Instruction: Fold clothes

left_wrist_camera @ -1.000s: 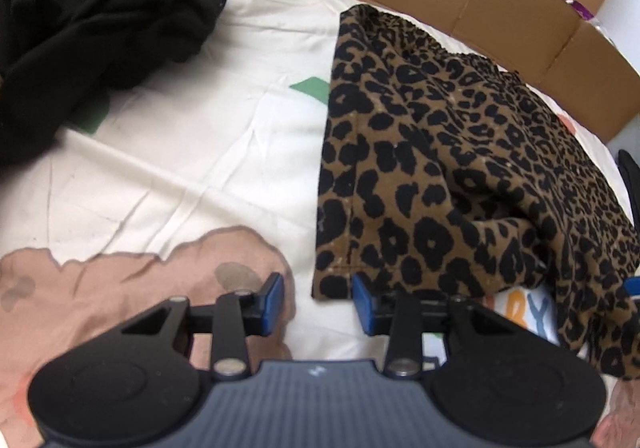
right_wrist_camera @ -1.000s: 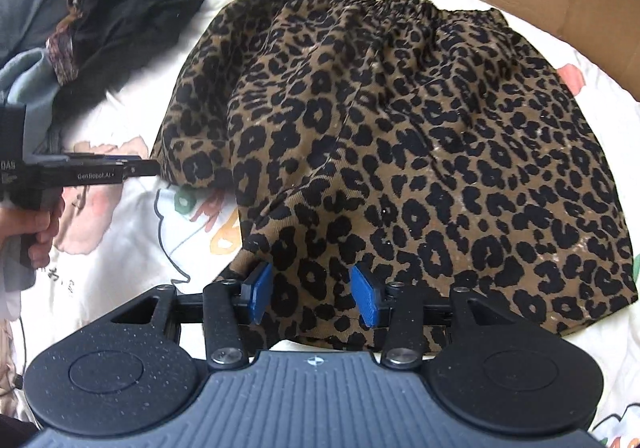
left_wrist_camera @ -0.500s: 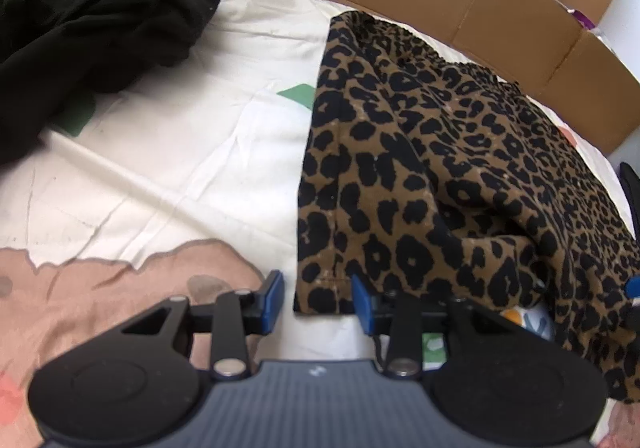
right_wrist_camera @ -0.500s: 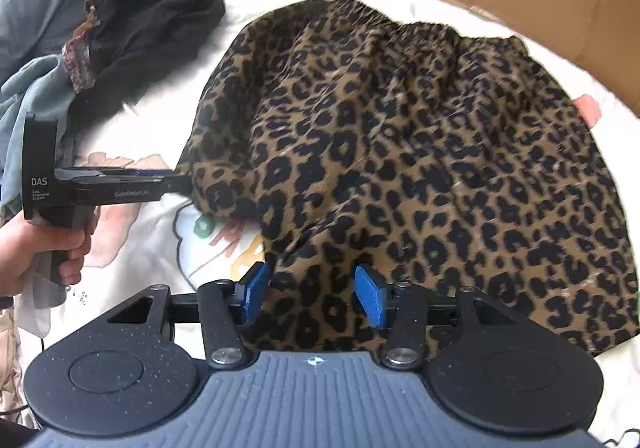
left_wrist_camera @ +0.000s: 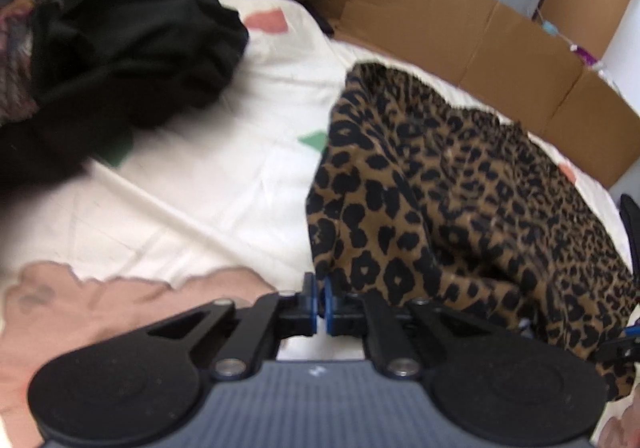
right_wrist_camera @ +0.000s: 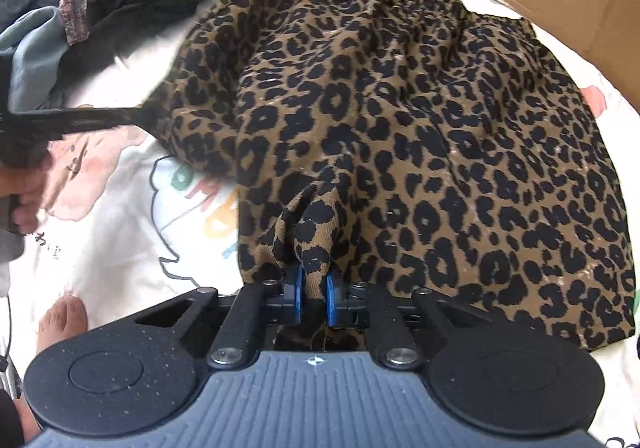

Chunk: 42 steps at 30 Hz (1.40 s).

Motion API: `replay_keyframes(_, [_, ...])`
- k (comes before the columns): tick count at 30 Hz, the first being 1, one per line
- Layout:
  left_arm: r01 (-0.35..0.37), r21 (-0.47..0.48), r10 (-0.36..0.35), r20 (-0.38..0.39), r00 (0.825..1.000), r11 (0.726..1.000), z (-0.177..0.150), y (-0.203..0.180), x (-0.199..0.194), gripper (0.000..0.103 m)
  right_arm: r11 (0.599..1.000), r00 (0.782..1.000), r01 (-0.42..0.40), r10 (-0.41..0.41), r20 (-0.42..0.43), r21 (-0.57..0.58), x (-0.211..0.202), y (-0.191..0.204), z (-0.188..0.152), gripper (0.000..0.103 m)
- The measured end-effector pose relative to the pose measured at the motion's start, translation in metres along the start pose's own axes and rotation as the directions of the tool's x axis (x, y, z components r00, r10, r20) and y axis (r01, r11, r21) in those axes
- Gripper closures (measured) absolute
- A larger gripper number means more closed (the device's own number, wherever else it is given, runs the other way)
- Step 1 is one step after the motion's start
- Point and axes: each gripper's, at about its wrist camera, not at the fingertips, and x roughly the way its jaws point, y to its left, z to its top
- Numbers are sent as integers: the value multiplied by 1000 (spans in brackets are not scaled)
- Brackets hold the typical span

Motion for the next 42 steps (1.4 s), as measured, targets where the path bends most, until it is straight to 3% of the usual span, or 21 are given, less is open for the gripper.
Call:
replay_keyframes(5, [-23, -20, 24, 50, 998, 1000, 24, 12, -25, 100, 1000, 1000, 24, -24, 9, 19, -4, -11, 3, 89])
replay_keyframes(15, [-41, -20, 44, 131, 990, 999, 61, 14, -52, 100, 999, 998, 53, -54, 28, 11, -9, -24, 7, 98])
replay_keyframes(21, [-67, -23, 70, 133, 989, 997, 65, 21, -49, 100, 998, 998, 63, -63, 19, 21, -2, -27, 6, 98])
replay_keyframes(26, [-84, -32, 87, 110, 990, 996, 64, 32, -29, 100, 996, 996, 86, -87, 20, 39, 8, -33, 8, 93])
replay_keyframes(28, [-83, -41, 87, 101, 991, 996, 64, 37, -20, 100, 994, 995, 98, -99, 19, 48, 9, -36, 9, 75])
replay_keyframes(29, [-83, -42, 87, 97, 991, 996, 64, 38, -15, 100, 993, 995, 101, -102, 21, 53, 8, -38, 10, 71])
replay_keyframes(37, [-84, -42, 87, 72, 994, 996, 67, 47, 11, 100, 992, 995, 90, -94, 38, 91, -19, -49, 12, 70])
replay_keyframes(42, [-85, -39, 87, 61, 994, 996, 67, 49, 17, 100, 995, 990, 65, -74, 118, 76, -51, -48, 13, 70])
